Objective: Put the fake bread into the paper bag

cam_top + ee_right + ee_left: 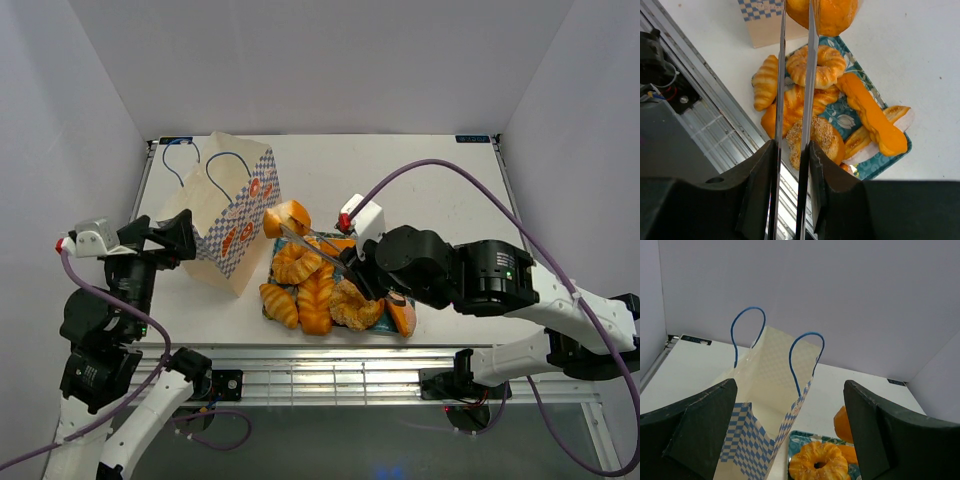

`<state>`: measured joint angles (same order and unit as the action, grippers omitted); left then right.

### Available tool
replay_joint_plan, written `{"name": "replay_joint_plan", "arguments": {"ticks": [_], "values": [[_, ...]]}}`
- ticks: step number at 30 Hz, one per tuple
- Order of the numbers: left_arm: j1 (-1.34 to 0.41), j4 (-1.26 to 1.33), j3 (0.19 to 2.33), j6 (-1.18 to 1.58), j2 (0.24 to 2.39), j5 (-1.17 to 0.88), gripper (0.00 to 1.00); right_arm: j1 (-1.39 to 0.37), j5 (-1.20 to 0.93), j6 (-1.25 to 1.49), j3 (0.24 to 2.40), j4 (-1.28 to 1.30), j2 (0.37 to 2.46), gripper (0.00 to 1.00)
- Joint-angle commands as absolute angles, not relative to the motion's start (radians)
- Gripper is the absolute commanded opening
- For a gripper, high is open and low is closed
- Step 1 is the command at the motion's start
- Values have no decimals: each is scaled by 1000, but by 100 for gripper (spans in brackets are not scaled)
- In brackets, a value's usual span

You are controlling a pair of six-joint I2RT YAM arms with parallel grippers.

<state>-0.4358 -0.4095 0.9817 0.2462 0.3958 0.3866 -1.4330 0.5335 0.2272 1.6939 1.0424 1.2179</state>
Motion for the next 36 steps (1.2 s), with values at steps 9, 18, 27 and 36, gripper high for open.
{"name": "replay_joint_plan", "arguments": {"ticks": [9, 18, 27, 36], "values": [[-440, -411, 1134, 198, 488, 414, 98, -1439, 403, 39, 1885, 729, 1247, 8], [-440, -399, 1131, 189, 482, 460, 98, -1436, 399, -34, 2013, 617, 1425, 8], [-440, -390, 1149, 156, 440, 512, 98, -1304, 262, -12, 1994, 523, 1537, 8], [-440, -374, 1117, 155, 439, 482, 98, -1232, 186, -12, 1968, 497, 1598, 8]]}}
